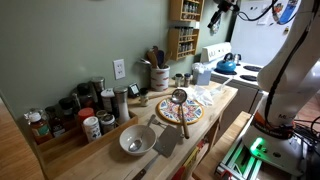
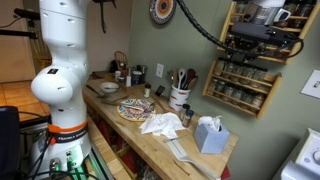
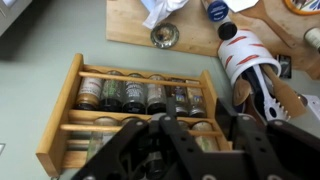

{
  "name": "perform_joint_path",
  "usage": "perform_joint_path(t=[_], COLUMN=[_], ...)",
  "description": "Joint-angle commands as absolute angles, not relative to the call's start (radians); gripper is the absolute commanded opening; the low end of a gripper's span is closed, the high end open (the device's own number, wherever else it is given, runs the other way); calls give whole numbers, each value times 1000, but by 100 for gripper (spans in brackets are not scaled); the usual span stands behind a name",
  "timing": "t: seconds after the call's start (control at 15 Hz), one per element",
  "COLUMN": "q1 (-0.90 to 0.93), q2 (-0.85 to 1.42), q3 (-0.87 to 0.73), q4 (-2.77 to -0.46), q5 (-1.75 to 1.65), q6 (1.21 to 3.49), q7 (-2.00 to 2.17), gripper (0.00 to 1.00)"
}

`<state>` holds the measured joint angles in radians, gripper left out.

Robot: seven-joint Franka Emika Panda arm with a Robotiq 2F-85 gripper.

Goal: Put one jar from the counter on the second shelf from the bottom.

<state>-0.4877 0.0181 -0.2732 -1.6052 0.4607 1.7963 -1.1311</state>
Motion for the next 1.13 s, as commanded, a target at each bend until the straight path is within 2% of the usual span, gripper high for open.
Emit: perform_joint_path(t=[0.0, 0.2, 0.73, 0.8, 1.07], q1=[-394, -332, -165, -161, -142], q2=[-143, -248, -490, -398, -411], q3=[-273, -239, -162, -182, -192], q4=[-1776, -1879, -2116, -2019, -2025], q5=[250, 130, 104, 76, 76], q6=[1846, 1867, 1817, 1816, 1817], q7=[-980, -789, -450, -467, -460], gripper=[78, 99, 100, 100, 100])
